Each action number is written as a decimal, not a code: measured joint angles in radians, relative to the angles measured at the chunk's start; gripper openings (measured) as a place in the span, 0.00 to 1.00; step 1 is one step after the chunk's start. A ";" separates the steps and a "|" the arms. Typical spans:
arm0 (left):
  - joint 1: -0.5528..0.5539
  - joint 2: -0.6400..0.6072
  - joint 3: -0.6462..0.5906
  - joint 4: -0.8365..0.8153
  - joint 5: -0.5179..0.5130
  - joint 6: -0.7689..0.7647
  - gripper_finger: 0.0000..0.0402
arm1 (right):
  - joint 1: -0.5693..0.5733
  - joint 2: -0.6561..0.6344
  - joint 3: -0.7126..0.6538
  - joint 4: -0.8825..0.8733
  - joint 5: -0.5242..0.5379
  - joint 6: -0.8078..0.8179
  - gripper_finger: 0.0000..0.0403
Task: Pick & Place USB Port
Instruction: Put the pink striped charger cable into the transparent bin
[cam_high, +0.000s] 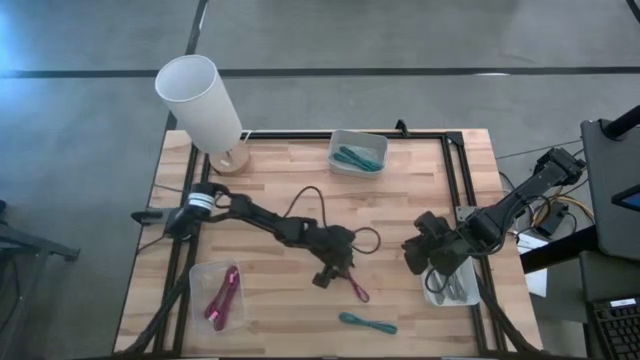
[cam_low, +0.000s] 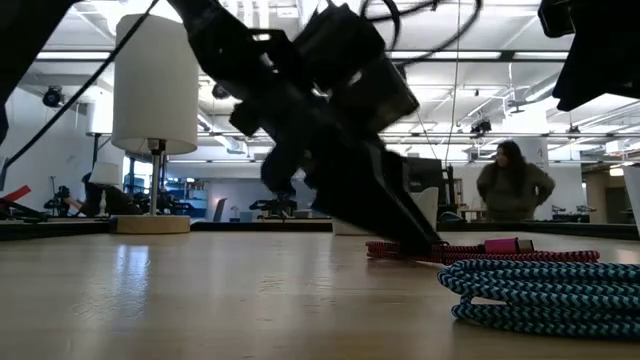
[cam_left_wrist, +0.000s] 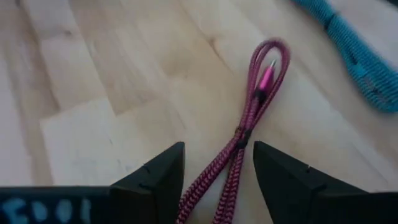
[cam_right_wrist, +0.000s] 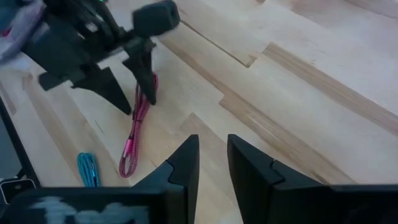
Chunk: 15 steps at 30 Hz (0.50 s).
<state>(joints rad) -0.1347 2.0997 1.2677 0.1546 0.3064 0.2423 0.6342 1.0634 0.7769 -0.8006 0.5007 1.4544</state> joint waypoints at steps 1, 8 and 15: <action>0.000 0.014 0.011 -0.012 0.000 0.005 0.49 | 0.000 0.000 -0.001 -0.001 0.000 0.000 0.19; -0.001 0.049 0.020 -0.008 0.002 0.071 0.47 | 0.000 0.000 -0.003 -0.001 0.000 0.000 0.18; -0.003 0.029 0.013 -0.024 -0.011 0.077 0.21 | 0.000 0.000 -0.009 -0.002 0.001 0.000 0.20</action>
<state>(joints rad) -0.1379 2.1290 1.2806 0.1308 0.2950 0.3197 0.6346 1.0637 0.7681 -0.8025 0.5018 1.4544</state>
